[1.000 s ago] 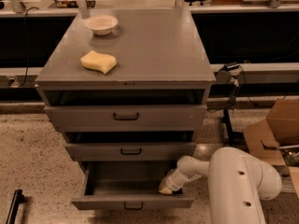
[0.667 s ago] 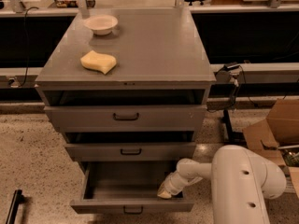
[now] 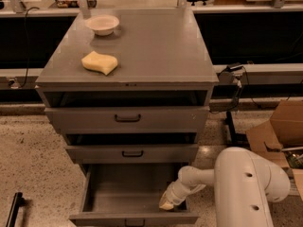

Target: Open bottom drawer

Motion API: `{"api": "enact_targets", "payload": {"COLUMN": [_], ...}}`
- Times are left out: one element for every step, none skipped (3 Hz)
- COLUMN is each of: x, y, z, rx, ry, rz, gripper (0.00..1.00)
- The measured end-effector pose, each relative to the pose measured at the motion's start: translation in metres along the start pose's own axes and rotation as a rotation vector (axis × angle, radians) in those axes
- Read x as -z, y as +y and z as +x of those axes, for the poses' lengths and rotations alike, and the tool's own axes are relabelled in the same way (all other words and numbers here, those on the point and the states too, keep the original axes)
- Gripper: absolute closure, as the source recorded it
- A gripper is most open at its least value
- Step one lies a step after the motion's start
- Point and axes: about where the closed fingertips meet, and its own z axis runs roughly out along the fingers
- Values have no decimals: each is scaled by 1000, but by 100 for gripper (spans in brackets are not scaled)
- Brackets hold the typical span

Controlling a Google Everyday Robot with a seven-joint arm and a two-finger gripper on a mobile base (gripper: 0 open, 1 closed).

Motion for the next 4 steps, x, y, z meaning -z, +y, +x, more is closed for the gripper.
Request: {"api": "enact_targets", "payload": {"x": [-7,-14,-14,-7], "y": [8,33,33,58], "z": [2,2,2,-3], "rx": [13,44,44,84], "ry": [-8,1,1,-20], "rz": [-60,-148,-149,-195], "gripper": [100,100,100,100]}}
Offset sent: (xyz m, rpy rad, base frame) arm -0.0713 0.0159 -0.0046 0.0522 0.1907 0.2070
